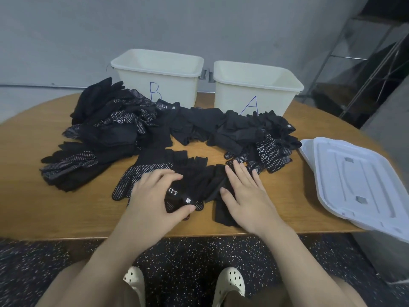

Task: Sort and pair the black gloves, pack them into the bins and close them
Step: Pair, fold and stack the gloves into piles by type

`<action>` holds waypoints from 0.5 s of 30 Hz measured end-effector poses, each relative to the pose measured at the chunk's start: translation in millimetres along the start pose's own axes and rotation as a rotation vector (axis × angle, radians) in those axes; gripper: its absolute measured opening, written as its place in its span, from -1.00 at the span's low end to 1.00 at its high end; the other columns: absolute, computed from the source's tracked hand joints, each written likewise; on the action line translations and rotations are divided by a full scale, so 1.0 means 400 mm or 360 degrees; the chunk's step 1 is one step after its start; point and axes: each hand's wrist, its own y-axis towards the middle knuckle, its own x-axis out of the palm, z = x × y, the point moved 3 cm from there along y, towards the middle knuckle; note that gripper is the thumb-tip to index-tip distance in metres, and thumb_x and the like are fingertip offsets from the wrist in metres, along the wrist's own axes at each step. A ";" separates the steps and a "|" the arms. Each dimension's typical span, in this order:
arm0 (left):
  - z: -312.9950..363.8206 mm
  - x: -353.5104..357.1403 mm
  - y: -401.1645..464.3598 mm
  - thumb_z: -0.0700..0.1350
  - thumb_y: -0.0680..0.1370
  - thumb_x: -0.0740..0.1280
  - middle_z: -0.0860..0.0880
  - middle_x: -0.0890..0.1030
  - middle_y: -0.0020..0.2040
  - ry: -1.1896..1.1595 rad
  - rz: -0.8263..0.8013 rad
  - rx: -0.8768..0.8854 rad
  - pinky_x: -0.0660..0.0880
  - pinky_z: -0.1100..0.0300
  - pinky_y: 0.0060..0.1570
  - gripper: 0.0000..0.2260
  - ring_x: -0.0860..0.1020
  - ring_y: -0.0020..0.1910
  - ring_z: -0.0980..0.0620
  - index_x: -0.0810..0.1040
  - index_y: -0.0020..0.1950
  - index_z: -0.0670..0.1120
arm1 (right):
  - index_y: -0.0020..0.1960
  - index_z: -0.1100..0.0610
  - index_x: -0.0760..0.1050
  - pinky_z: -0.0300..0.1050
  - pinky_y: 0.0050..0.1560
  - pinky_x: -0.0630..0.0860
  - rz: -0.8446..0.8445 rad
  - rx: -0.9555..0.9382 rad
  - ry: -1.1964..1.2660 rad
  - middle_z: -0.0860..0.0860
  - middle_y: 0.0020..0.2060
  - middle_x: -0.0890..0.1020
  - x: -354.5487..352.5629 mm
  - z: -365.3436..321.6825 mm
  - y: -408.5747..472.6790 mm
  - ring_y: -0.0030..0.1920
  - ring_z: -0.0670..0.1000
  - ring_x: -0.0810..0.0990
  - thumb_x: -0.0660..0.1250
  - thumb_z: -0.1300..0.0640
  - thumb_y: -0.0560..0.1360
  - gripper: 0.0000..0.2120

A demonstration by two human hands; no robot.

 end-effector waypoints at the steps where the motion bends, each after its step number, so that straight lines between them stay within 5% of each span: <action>1: -0.010 -0.011 -0.002 0.28 0.39 0.50 0.27 0.40 0.37 -0.0014 -0.0018 -0.0043 0.10 0.17 0.43 -0.32 0.26 0.40 0.24 0.46 0.46 0.14 | 0.69 0.02 -0.02 -0.09 0.61 -0.35 0.0042 -0.0001 0.0067 -0.05 0.67 -0.08 -0.007 -0.001 -0.003 0.64 -0.15 -0.22 -0.06 -0.15 0.71 -0.41; 6: -0.049 -0.042 -0.007 0.32 0.34 0.53 0.29 0.43 0.29 0.0113 -0.0147 -0.0161 0.11 0.10 0.47 -0.09 0.34 0.35 0.19 0.26 0.62 0.17 | 0.50 0.08 0.45 -0.13 0.64 -0.11 0.0390 -0.0130 0.0205 -0.05 0.51 0.44 -0.033 -0.058 -0.013 0.54 -0.11 0.29 0.19 -0.01 0.68 -0.58; 11: -0.055 -0.039 -0.009 0.04 0.44 0.59 0.35 0.49 0.05 -0.0137 0.0020 -0.0227 0.30 0.13 0.33 -0.42 0.40 0.13 0.43 0.52 0.43 0.19 | 0.30 0.08 0.62 -0.20 0.58 0.06 0.0472 -0.0249 0.0321 -0.06 0.32 0.61 -0.025 -0.127 0.006 0.37 -0.10 0.48 0.35 0.07 0.59 -0.70; 15: -0.050 -0.040 0.000 -0.19 0.47 0.55 0.24 0.68 -0.02 -0.0475 0.0167 -0.0176 0.47 0.22 0.20 -0.57 0.60 0.05 0.15 0.64 0.27 0.16 | 0.29 0.02 0.62 -0.04 0.51 0.30 0.0335 -0.0349 0.0431 -0.13 0.28 0.60 -0.037 -0.150 0.019 0.34 -0.10 0.49 0.39 -0.01 0.48 -0.62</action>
